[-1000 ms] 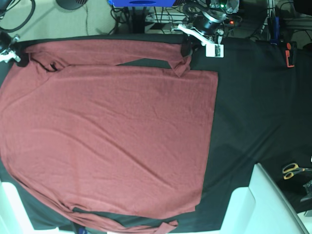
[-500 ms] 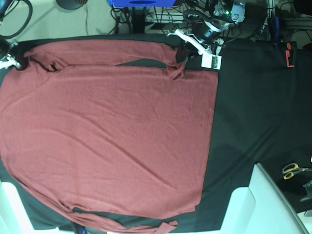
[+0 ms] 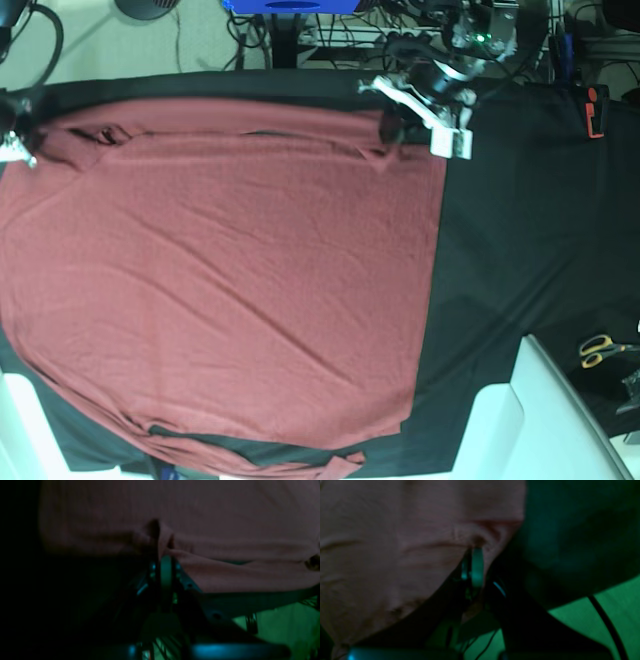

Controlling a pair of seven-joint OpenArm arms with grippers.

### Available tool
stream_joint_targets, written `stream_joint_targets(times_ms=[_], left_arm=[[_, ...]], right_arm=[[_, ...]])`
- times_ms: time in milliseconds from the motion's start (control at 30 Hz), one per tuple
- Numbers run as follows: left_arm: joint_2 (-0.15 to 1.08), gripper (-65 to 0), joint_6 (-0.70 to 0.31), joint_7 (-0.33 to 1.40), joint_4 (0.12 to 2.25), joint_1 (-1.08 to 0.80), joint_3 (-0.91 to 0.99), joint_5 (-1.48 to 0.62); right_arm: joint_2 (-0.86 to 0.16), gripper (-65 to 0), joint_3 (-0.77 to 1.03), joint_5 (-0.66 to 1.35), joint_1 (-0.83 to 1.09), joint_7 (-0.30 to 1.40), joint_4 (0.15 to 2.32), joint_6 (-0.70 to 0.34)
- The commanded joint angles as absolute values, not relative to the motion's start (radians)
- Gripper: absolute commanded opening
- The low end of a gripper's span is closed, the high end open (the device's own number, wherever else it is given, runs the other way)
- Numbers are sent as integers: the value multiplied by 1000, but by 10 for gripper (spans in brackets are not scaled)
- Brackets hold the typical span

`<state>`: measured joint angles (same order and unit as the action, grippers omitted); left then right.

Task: Fold the T-shirt properly
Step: 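Pull the held shirt edge toward the robot with both grippers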

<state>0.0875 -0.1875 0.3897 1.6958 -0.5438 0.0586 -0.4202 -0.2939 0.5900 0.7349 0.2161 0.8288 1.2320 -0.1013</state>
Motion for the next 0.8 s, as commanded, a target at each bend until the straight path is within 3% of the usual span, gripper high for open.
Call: stream_joint_targets(times_ms=[0, 400, 567, 767], left_arm=[[88, -650, -196, 374, 1718, -549, 65, -427], [90, -650, -196, 381, 1705, -504, 67, -427], [87, -650, -194, 526, 1709, -444, 82, -427], [85, -650, -194, 536, 1704, -383, 77, -427]], right_arm=[[-315, -648, 582, 743, 203, 846, 1256, -76], [-346, -648, 532, 742, 88, 974, 1267, 8], [-364, -648, 469, 742, 51, 975, 1259, 113], [-372, -648, 440, 742, -1, 972, 1168, 125]])
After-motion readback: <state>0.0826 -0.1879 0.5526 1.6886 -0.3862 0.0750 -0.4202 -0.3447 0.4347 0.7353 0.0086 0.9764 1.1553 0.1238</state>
